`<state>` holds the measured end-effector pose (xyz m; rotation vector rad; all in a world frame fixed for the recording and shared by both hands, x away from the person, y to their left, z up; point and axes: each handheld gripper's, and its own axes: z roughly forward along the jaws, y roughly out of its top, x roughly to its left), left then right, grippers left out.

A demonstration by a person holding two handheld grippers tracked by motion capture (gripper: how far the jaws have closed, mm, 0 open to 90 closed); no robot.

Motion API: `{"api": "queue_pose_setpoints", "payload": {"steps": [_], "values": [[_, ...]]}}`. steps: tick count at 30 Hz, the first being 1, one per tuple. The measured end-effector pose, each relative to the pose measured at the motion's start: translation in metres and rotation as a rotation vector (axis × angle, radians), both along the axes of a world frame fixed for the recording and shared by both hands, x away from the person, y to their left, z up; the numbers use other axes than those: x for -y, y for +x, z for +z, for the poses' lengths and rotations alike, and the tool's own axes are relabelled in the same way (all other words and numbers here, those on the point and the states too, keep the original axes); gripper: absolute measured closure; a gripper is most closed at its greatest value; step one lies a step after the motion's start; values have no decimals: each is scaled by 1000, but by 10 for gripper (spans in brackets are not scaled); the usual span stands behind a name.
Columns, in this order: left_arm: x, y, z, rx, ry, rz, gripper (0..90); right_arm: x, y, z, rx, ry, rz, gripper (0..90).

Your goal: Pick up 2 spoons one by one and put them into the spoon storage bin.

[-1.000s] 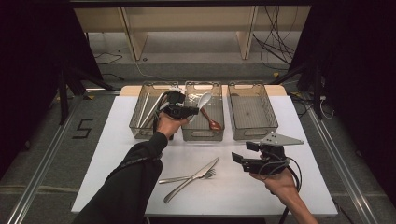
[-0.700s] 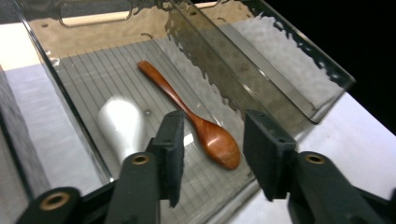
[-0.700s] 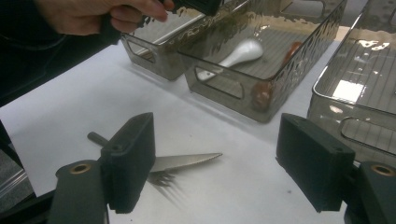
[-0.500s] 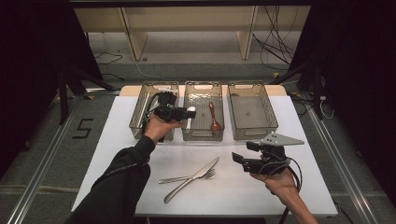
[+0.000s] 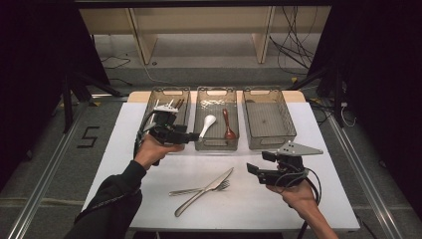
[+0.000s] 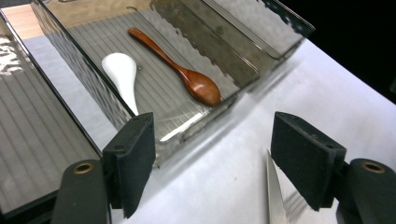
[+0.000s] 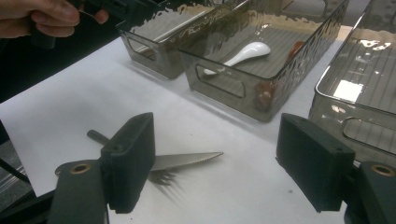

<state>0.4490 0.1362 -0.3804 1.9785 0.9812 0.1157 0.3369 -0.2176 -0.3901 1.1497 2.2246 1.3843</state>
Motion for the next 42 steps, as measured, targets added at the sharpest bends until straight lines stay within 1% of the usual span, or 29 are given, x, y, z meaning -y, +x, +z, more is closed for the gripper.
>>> {"api": "queue_pose_setpoints", "payload": {"steps": [1, 3, 4, 5, 10, 14, 20, 25, 31, 36, 39, 42], "values": [[-1, -3, -1, 0, 16, -7, 293, 0, 0, 0, -1, 1, 0, 291], [-1, -8, -3, 3, 30, -13, 279, 0, 0, 0, 0, 0, 1, 291], [-2, -10, -3, 3, 44, -26, 274, 0, 0, 0, -1, 0, 1, 291], [-2, -13, -5, 2, 44, -27, 270, 0, 0, 0, 0, 0, 1, 291], [-1, -24, -9, 2, 88, -57, 243, 0, 0, 0, 5, 0, 4, 291], [-2, -33, -12, -1, 90, -65, 238, 0, -1, 1, 4, 0, 3, 291], [-5, -45, -18, -6, 108, -75, 233, 0, -1, 1, 4, -1, 4, 291], [-4, -55, -21, 0, 125, -89, 226, -1, -1, 1, 6, -2, 4, 291], [-2, -64, -26, -2, 134, -104, 209, -1, -1, 1, 5, -4, 3, 291], [0, -71, -28, 2, 151, -112, 187, -1, -1, 0, 5, -3, 4, 291], [1, -74, -28, -5, 150, -115, 181, 0, -1, 0, 3, -2, 4, 291], [0, -77, -28, -6, 141, -113, 178, 1, 0, -1, 1, -1, 6, 291]]}}
